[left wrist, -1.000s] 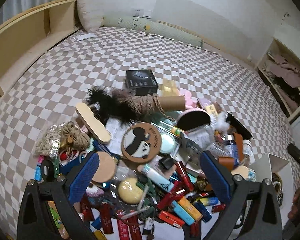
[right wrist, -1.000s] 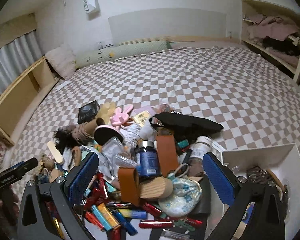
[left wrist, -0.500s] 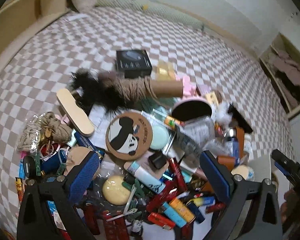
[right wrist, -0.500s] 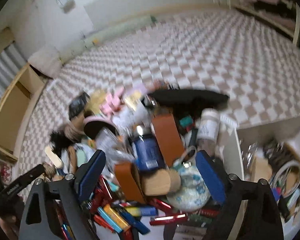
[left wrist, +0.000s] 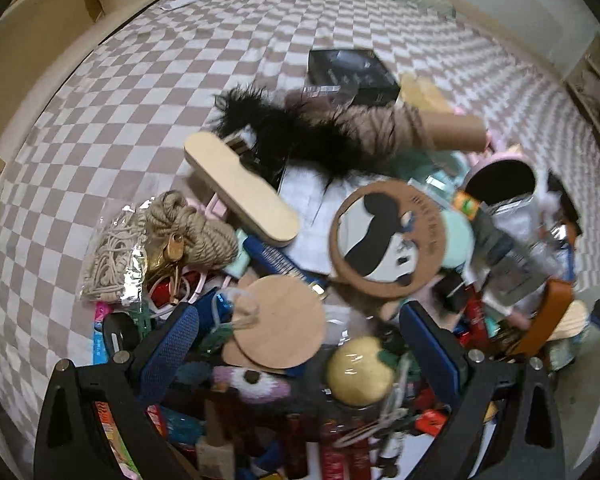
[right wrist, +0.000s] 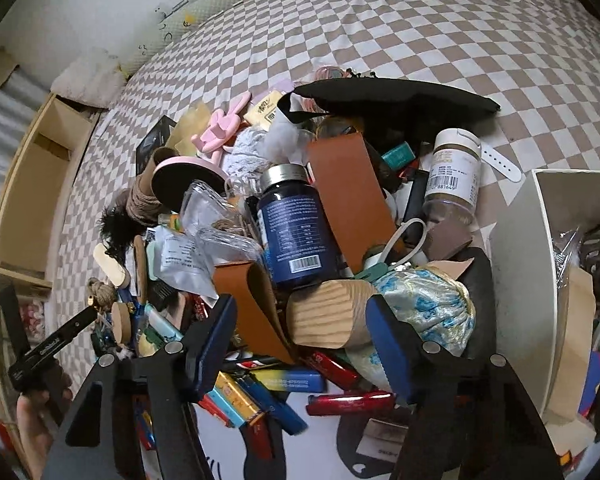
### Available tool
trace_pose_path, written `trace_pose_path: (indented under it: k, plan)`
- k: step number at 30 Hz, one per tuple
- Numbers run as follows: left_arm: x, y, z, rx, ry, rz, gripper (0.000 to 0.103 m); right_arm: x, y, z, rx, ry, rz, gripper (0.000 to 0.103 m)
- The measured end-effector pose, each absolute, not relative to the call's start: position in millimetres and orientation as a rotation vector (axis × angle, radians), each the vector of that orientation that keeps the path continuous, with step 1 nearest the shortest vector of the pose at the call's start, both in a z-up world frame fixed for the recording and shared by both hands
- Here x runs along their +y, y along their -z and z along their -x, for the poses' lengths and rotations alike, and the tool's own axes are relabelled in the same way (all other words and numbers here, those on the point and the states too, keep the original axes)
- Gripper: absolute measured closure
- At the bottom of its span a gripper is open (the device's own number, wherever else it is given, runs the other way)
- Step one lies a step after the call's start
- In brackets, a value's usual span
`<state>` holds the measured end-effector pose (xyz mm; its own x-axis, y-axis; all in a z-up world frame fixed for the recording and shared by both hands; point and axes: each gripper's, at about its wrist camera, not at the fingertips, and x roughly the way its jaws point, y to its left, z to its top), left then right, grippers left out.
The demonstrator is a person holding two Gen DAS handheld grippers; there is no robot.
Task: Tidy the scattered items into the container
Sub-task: 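Lower both tools into the pile toward the next items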
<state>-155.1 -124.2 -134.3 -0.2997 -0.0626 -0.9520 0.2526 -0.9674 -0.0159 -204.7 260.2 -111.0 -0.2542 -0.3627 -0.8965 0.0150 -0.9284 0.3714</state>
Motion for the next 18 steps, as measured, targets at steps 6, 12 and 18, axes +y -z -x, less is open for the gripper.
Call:
trace_pose_path:
  k: [6,12,18]
  plan:
    - [-108.2,151.5,154.4,0.014,2.357,-1.812,0.002,272.9,119.1,204.6,-0.426,2.243,-1.777,0.035]
    - [-83.6,165.5,154.1,-0.294,2.308,-1.819,0.002,279.3,130.9,198.5,-0.434,2.187,-1.814,0.035]
    - [-69.9,172.9,155.6,-0.447,2.264,-1.818,0.002,278.6,141.2,196.2,-0.481,2.128,-1.823,0.035]
